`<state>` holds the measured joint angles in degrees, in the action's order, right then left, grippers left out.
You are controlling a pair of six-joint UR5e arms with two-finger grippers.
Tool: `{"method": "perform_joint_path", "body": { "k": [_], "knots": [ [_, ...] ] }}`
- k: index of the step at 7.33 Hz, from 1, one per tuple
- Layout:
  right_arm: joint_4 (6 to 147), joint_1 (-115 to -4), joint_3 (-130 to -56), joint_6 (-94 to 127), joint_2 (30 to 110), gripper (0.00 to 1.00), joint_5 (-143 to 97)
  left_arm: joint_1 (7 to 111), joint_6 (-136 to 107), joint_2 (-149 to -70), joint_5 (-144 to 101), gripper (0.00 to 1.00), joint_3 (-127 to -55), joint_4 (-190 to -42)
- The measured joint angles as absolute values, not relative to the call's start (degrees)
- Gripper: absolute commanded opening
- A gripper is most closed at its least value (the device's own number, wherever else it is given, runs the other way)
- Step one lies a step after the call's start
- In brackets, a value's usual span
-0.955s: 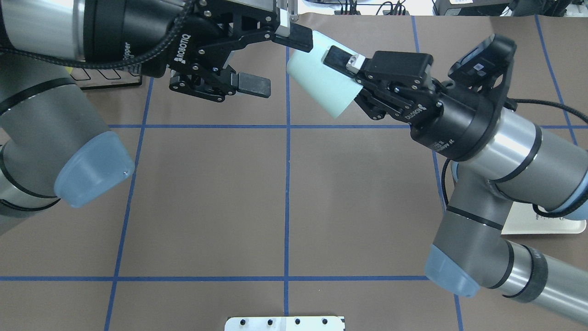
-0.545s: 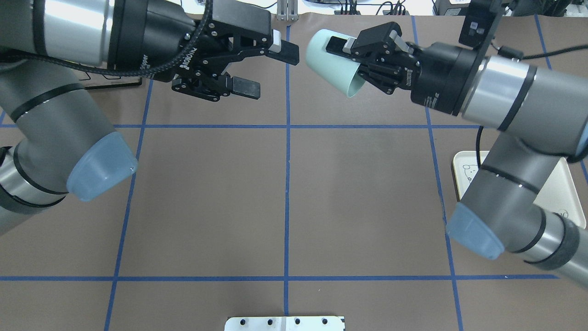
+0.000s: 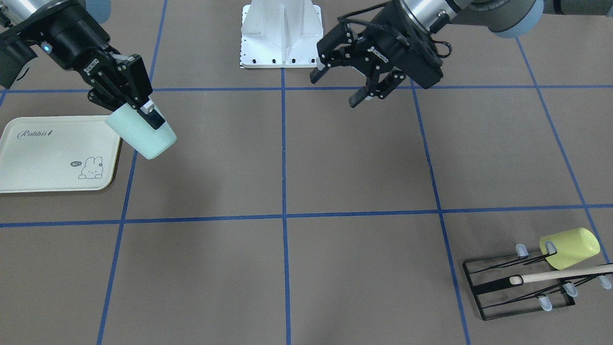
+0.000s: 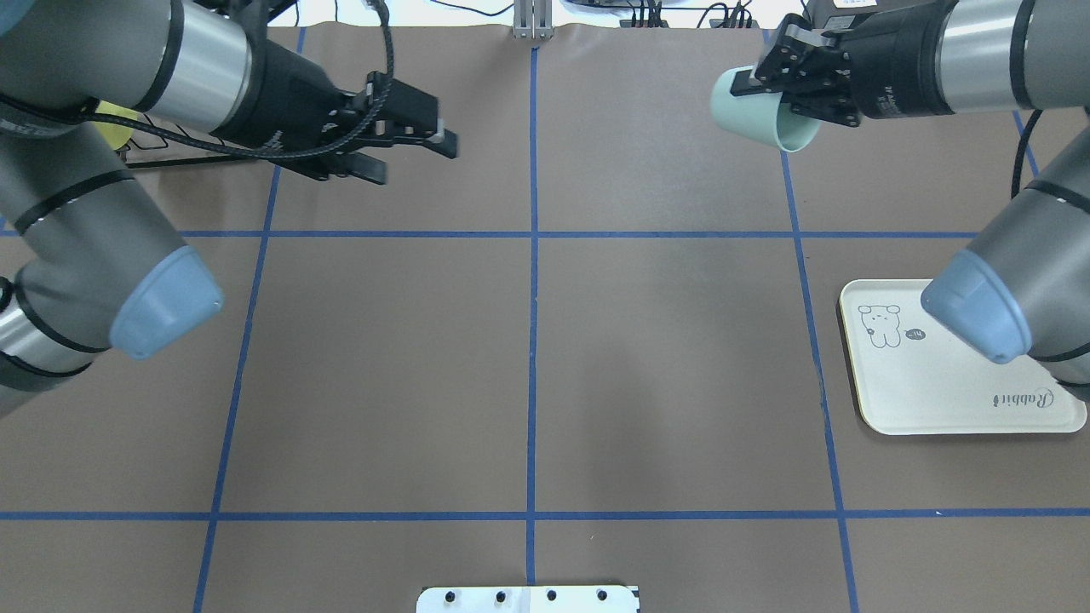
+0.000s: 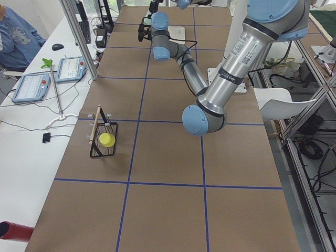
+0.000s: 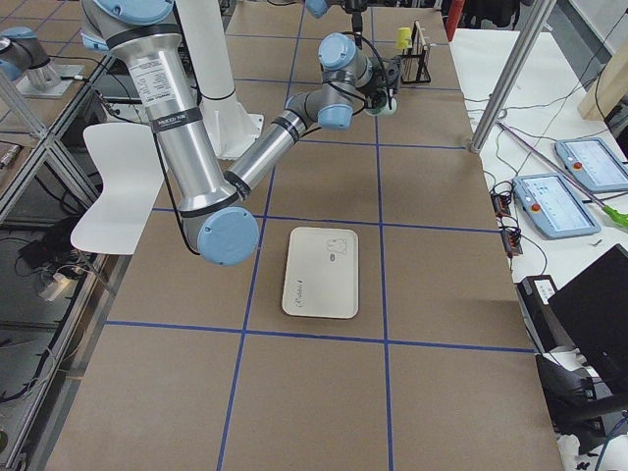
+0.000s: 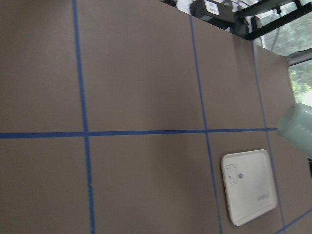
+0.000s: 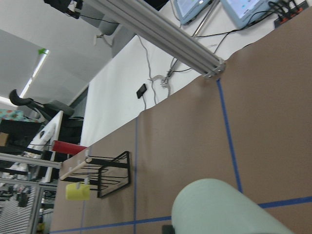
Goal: Left arm grabs green cup and hands to right arm on tray
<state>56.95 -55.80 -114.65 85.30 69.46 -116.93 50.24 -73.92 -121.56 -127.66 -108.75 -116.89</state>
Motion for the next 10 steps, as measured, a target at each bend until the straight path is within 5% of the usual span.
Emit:
{"method": "perform_joint_path", "body": {
  "k": [4, 10],
  "knots": [
    [84.3, -58.6, -119.5, 58.6, 76.2, 0.00, -117.8, 60.2, -38.5, -101.9, -123.9, 1.00, -108.3, -110.1],
    [85.1, -66.1, -122.8, 29.7, 95.1, 0.00, -123.6, 75.1, -14.5, -82.8, -124.2, 1.00, -101.3, -104.8]
  ]
}}
